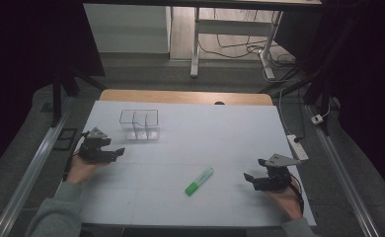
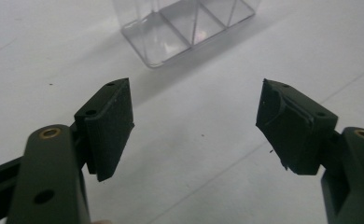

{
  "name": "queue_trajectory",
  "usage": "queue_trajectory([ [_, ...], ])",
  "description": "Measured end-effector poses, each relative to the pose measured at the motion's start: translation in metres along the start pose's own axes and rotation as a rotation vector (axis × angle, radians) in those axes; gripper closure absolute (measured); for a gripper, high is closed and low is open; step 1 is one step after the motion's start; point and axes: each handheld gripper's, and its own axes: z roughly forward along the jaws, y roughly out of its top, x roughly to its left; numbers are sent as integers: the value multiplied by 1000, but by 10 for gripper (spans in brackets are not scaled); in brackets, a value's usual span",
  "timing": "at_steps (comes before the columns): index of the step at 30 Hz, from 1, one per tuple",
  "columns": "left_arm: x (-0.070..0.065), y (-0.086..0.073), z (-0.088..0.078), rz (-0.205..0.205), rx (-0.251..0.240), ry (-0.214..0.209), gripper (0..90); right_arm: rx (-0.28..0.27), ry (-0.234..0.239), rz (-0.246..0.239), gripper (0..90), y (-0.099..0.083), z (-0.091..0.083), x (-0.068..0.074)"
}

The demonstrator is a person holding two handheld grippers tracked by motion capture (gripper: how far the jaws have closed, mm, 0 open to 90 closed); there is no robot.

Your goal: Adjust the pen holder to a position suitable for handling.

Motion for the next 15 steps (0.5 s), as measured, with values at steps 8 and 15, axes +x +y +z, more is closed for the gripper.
queue_trajectory([
  [8, 12, 8, 6, -14, 2, 35, 314, 2, -4, 2, 183, -1, -1, -1],
  [15, 18, 16, 13, 0, 6, 62, 363, 14, 5, 1, 183, -2, 2, -1],
])
